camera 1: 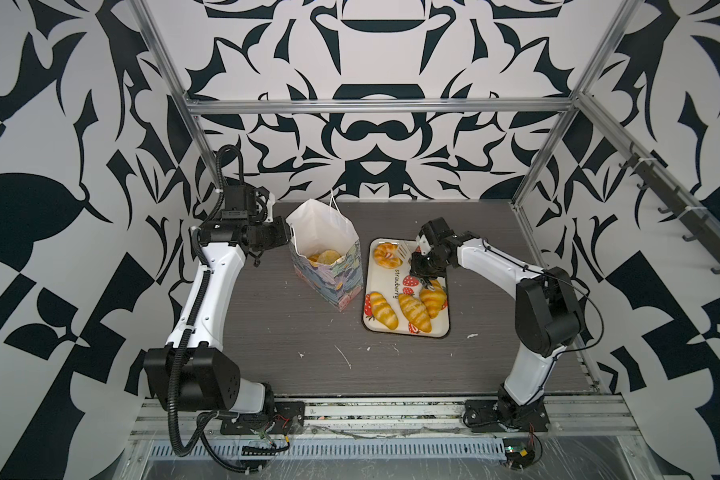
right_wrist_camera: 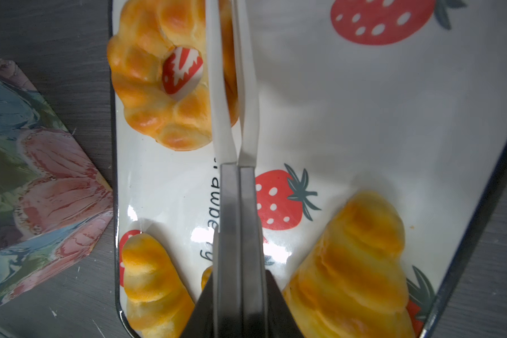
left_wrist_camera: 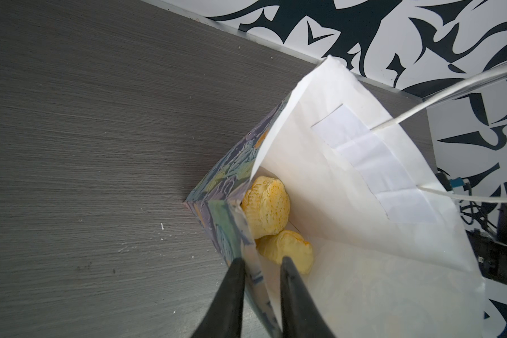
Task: Pack bread into a paper bag
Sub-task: Pick up the bread from the tray.
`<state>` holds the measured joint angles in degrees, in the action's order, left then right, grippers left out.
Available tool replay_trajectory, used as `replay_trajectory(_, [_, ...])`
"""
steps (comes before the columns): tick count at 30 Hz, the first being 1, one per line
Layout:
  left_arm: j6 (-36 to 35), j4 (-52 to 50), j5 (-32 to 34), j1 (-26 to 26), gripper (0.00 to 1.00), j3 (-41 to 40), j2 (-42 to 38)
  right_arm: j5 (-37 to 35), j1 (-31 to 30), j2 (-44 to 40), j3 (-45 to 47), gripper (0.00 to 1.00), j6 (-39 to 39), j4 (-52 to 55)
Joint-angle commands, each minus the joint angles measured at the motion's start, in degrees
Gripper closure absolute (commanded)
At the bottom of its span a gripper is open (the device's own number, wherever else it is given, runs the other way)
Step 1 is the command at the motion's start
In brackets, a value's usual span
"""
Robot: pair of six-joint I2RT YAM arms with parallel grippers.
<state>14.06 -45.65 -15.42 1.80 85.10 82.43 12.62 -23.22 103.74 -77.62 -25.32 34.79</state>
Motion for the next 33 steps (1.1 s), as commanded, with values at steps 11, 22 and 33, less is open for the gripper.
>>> replay_trajectory(11, [-0.2, -1.5, 0.0, 0.1, 0.75, -0.6, -1.2, -1.7, 0.1, -11.2, -3.7, 0.77, 1.0, 3.4])
replay_trajectory(22, [-0.2, -1.5, -0.1, 0.1, 0.75, -0.3, -1.2, -3.4, -0.1, -18.0, -7.8, 0.77, 2.0, 7.9])
replay_trajectory(33, [-0.1, -1.6, -0.3, 0.1, 0.74, 0.0, -1.0, -4.8, -3.2, -21.6, -14.5, 0.77, 2.9, 11.6])
